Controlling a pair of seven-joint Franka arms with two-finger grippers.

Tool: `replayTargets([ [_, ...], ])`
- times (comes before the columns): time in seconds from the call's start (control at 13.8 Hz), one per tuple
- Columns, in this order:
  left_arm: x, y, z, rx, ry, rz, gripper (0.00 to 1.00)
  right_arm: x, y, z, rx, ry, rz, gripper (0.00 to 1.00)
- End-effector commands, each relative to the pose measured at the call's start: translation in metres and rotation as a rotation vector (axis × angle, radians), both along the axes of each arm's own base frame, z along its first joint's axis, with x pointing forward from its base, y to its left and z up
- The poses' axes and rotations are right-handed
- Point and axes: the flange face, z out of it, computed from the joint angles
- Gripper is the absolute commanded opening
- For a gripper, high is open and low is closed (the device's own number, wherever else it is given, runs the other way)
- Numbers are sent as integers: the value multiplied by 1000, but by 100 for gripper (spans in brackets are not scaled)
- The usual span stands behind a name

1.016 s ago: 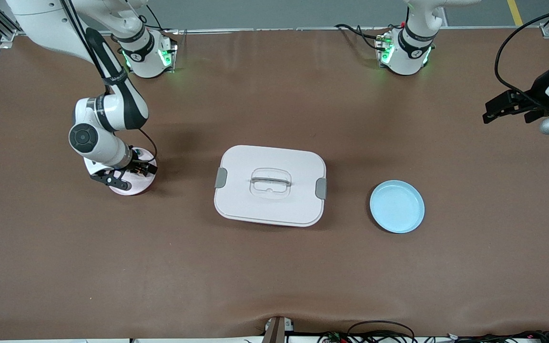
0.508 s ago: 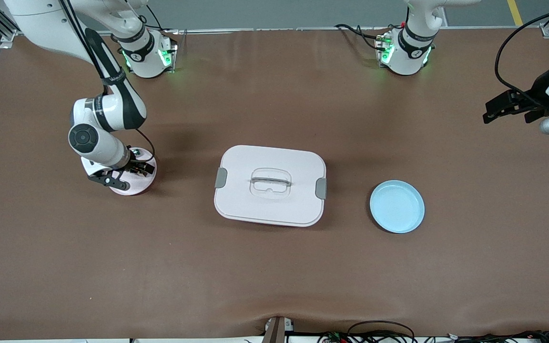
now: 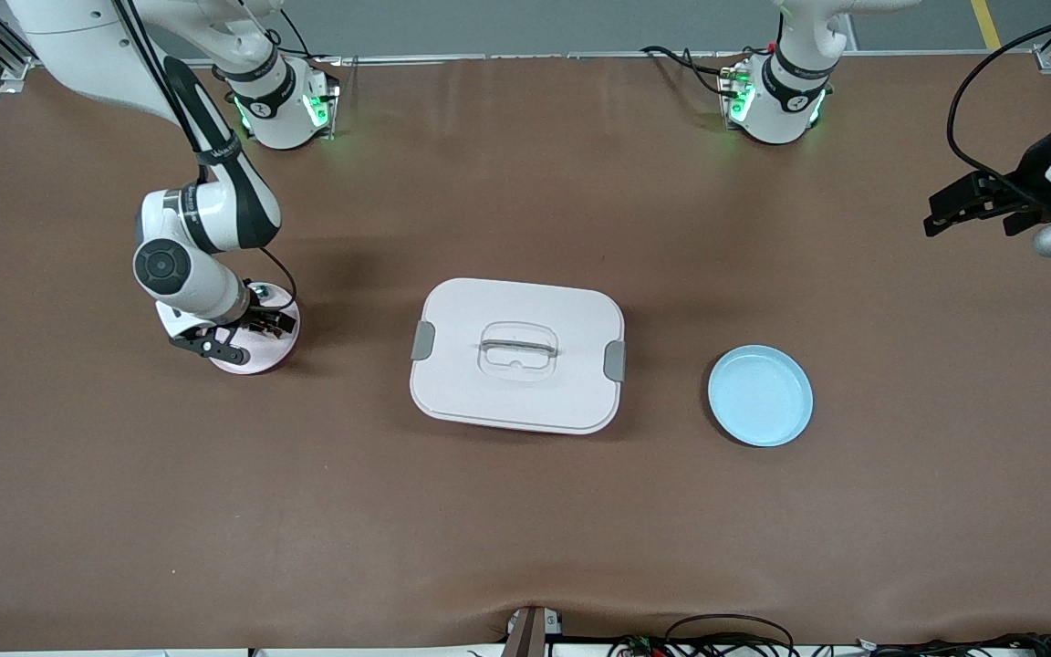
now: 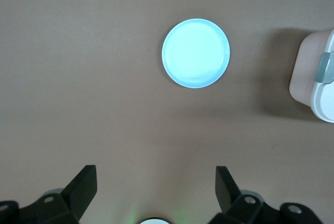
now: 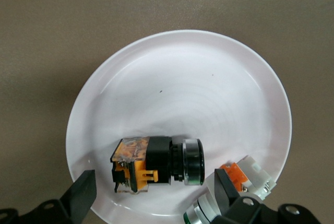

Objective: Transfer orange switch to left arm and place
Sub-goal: 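Close the right gripper on the orange switch and lift it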

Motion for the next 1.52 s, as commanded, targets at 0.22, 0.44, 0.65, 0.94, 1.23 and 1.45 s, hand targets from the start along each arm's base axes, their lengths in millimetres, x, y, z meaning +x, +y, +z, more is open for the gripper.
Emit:
replayTargets([
  [0.22,-2,5,6,-52,-1,0,100,0,-10,-6,-11,1,25,100],
  [0.44,-2,6,6,-52,-2,0,100,-1,-10,-10,-11,4,26,100],
  [0.65,-2,7,6,-52,0,1,100,-1,-9,-11,-9,-3,25,100],
  [0.94,-2,10,5,-53,1,6,100,-3,-9,-11,-13,19,29,62],
  [1.23,-1,12,3,-53,4,11,100,-1,-16,-9,-17,24,-3,0],
  [1.45,-1,11,3,-52,4,9,100,4,-18,-2,-20,29,-1,0],
])
